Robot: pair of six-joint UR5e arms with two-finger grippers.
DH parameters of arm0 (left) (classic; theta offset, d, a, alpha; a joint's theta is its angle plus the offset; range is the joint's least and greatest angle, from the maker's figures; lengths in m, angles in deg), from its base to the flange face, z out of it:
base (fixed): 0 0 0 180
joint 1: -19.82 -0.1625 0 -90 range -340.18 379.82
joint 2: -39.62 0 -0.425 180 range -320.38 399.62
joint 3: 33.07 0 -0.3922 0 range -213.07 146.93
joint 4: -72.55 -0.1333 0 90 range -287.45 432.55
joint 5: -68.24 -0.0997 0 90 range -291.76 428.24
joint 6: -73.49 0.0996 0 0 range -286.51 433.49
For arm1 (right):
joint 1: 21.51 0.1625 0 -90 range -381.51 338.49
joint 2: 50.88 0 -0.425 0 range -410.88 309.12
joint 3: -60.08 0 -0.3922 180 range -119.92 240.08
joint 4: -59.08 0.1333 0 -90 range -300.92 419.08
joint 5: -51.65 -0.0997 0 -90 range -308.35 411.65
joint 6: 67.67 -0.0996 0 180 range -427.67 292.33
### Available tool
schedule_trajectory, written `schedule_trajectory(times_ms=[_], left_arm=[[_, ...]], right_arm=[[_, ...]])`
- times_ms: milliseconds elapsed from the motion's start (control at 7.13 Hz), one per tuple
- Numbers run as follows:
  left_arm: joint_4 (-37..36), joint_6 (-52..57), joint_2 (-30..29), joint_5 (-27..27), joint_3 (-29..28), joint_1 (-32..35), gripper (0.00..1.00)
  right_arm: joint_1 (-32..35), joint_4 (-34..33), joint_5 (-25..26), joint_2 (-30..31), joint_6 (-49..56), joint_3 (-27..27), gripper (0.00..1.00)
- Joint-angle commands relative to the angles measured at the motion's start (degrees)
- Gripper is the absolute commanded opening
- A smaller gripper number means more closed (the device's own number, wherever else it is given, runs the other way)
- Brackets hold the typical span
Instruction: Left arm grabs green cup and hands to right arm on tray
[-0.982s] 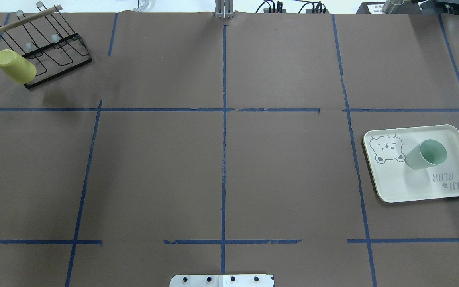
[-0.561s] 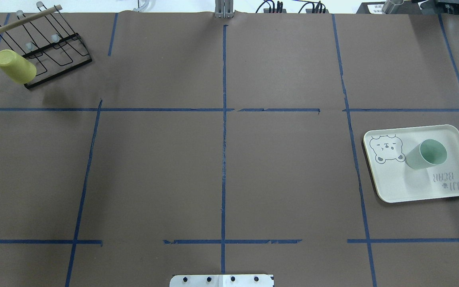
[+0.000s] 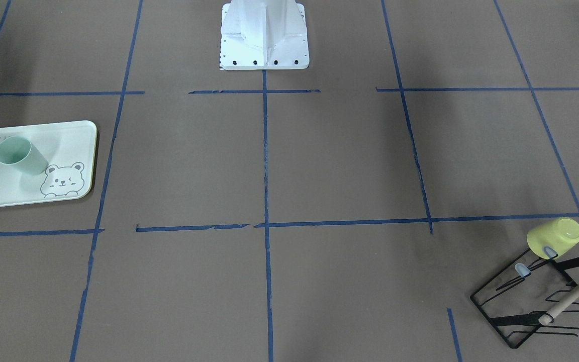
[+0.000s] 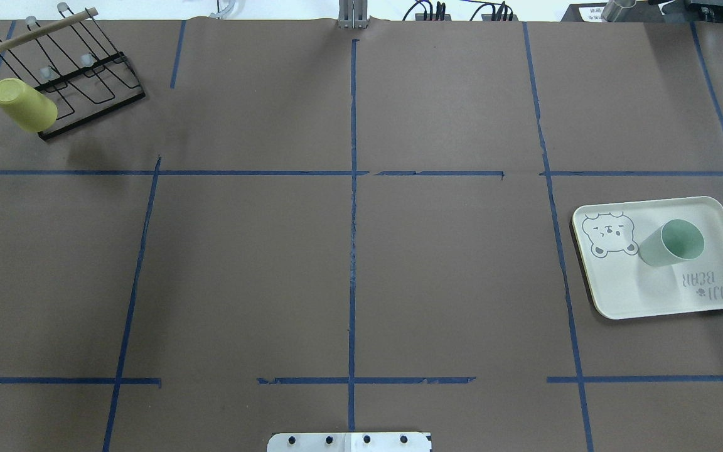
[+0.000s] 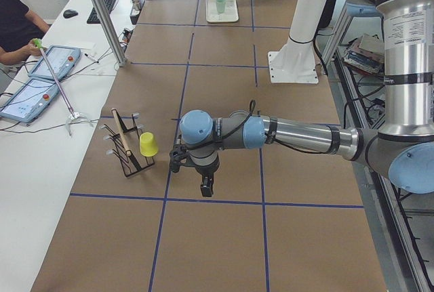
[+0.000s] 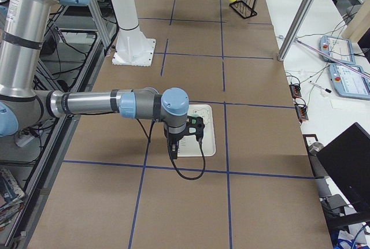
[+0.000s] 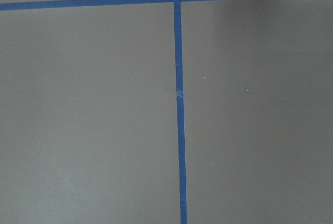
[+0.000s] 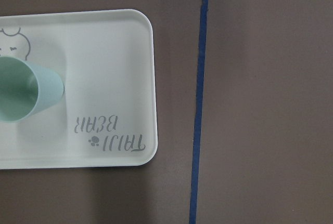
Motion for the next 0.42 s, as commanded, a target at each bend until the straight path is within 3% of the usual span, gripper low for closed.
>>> schedule_trajectory(times_ms=[0, 280], left_arm=[[0.0, 0.2, -0.1, 0.1, 0.0, 0.0, 1.0], [0.1, 0.3, -0.1, 0.1, -0.2, 0.0, 1.0]], right_arm=[[0.0, 0.1, 0.0, 0.0, 0.0, 0.1, 1.0], [0.0, 0.0, 0.0, 0.0, 0.0, 0.1, 1.0]])
